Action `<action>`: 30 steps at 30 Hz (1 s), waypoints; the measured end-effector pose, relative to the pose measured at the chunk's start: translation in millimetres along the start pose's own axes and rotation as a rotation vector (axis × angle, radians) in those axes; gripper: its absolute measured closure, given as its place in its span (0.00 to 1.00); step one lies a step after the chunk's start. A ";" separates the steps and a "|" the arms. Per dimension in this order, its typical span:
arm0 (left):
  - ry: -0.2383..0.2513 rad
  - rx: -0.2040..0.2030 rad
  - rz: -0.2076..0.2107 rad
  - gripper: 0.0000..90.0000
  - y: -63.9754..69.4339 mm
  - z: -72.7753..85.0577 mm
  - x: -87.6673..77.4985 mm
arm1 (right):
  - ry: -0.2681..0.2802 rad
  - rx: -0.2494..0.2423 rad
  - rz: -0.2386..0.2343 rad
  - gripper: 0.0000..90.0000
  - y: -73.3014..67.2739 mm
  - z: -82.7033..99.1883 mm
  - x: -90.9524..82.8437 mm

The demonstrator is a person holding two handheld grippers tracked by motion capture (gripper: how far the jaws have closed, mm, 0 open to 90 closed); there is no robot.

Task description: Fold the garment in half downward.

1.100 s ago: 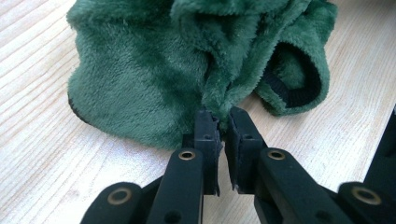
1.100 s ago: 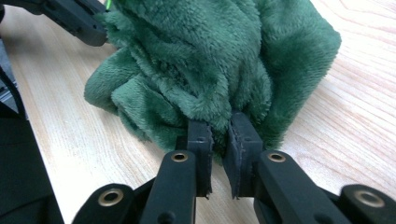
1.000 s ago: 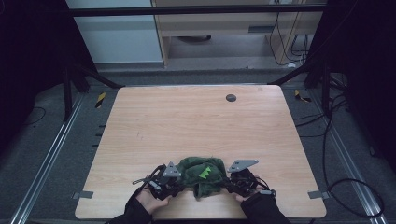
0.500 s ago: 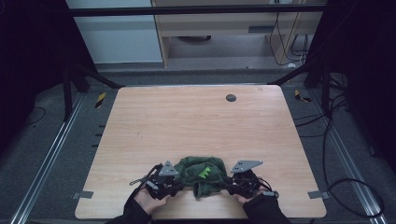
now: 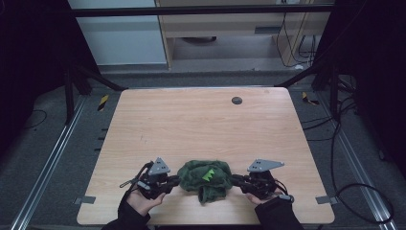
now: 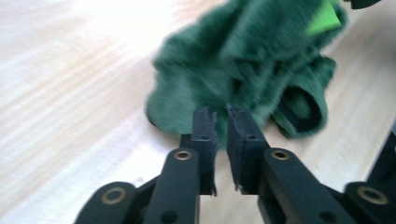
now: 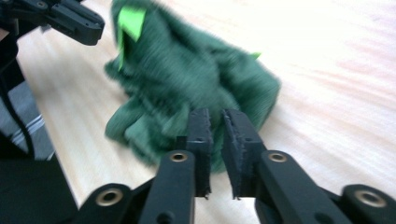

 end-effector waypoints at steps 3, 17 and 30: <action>0.001 -0.011 -0.012 0.96 -7.9 -6.7 1.7 | 0.025 0.020 0.016 0.96 6.7 -8.2 -2.2; 0.013 -0.030 0.067 1.00 -9.0 -39.5 26.5 | 0.044 0.031 -0.011 1.00 9.7 -38.1 24.4; -0.018 0.061 0.109 0.99 18.9 -25.8 26.3 | 0.002 -0.022 -0.057 0.98 -11.6 -31.0 33.0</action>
Point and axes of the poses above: each handheld gripper's, and its own axes: x roughly forward along the jaws, z roughly out of its underside, y roughly to its right, the point moved 8 cm from there along x, roughly forward along the jaws, and after that the axes turned 10 degrees about -y, right-handed, at the moved point
